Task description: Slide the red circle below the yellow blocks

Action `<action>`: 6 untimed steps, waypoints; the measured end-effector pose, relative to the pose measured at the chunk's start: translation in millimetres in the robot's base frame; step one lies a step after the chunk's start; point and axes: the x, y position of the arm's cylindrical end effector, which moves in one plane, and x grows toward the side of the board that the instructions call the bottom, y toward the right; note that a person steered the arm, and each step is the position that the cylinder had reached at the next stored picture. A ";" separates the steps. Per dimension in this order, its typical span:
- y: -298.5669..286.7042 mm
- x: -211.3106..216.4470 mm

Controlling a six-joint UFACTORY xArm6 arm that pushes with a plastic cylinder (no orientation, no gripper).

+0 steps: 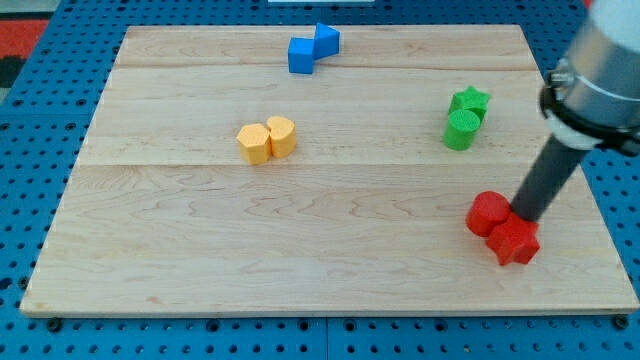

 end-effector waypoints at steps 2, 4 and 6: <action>-85.7 1.8; -130.9 -8.2; -130.3 -38.6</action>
